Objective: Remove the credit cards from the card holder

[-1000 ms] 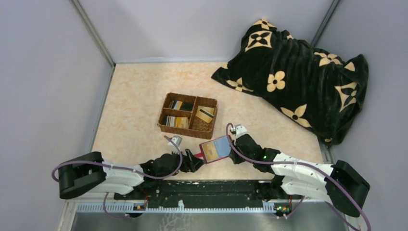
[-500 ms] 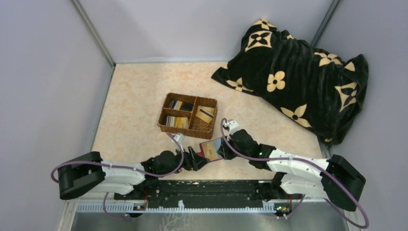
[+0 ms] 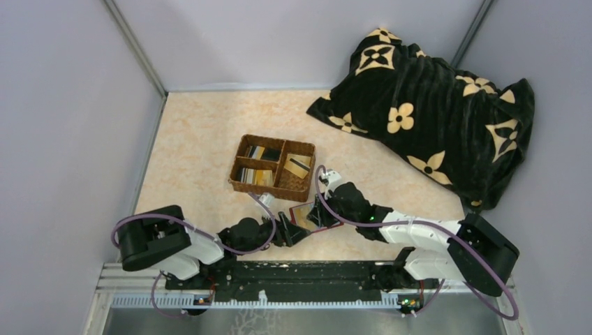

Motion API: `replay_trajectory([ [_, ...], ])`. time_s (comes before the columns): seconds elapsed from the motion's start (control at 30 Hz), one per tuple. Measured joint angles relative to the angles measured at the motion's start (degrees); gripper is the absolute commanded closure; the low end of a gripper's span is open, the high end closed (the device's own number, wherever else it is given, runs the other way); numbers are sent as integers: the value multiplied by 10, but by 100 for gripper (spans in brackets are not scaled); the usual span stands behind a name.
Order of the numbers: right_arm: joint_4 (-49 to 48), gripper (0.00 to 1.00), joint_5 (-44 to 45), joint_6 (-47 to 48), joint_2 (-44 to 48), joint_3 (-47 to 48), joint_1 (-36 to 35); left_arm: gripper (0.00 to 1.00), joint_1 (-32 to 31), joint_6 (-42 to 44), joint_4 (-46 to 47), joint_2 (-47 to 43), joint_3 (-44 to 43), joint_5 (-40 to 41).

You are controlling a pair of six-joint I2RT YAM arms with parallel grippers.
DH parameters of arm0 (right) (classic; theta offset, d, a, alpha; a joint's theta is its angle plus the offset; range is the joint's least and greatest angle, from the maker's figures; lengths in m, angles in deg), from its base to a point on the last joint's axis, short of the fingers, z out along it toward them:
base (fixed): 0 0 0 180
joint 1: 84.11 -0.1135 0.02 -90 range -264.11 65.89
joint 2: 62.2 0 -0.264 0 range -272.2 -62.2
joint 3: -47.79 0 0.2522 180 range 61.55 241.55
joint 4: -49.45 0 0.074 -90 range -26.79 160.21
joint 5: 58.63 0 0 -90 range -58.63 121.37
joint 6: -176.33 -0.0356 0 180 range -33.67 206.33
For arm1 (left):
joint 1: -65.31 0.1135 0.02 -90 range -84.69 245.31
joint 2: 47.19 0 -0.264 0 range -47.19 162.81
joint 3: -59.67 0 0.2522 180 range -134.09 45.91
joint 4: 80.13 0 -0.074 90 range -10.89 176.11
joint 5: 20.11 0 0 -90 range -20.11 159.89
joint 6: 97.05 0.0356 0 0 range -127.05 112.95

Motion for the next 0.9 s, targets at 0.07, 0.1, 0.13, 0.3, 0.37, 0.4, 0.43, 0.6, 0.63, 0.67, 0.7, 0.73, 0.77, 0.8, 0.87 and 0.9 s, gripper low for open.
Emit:
replay_trajectory([
  [0.07, -11, 71, -10, -1, -7, -1, 7, 18, 3, -4, 17, 21, 0, 0],
  [0.1, -17, 71, -14, -1, -10, -1, 9, 18, 5, -7, 27, 32, 0, 0],
  [0.13, -23, 71, -19, -1, -14, -1, 11, 18, 7, -8, 34, 40, 0, -1],
  [0.3, -47, 72, -32, -7, -28, -21, 15, 18, 15, -21, 71, 73, 0, -5],
  [0.37, -54, 72, -34, -10, -28, -33, 16, 18, 18, -27, 88, 87, 1, -9],
  [0.4, -56, 72, -35, -11, -28, -38, 17, 18, 18, -29, 94, 91, 1, -10],
  [0.43, -60, 72, -35, -13, -28, -43, 19, 18, 20, -32, 104, 97, 2, -12],
  [0.6, -65, 73, -38, -20, -25, -70, 29, 18, 24, -43, 153, 134, 11, -22],
  [0.63, -66, 73, -38, -21, -23, -73, 30, 19, 24, -45, 165, 143, 12, -24],
  [0.67, -68, 73, -39, -22, -19, -76, 31, 19, 25, -49, 179, 153, 13, -26],
  [0.7, -68, 72, -40, -23, -16, -77, 33, 19, 26, -52, 191, 161, 14, -28],
  [0.73, -70, 73, -39, -24, -16, -78, 34, 19, 27, -55, 206, 171, 16, -30],
  [0.77, -70, 72, -40, -24, -15, -80, 36, 20, 30, -58, 222, 182, 19, -32],
  [0.8, -71, 73, -41, -24, -15, -80, 38, 20, 30, -61, 233, 190, 21, -34],
  [0.87, -78, 73, -45, -24, -17, -82, 41, 21, 33, -70, 254, 207, 24, -37],
  [0.9, -83, 73, -48, -24, -23, -83, 42, 21, 34, -73, 261, 213, 26, -38],
])
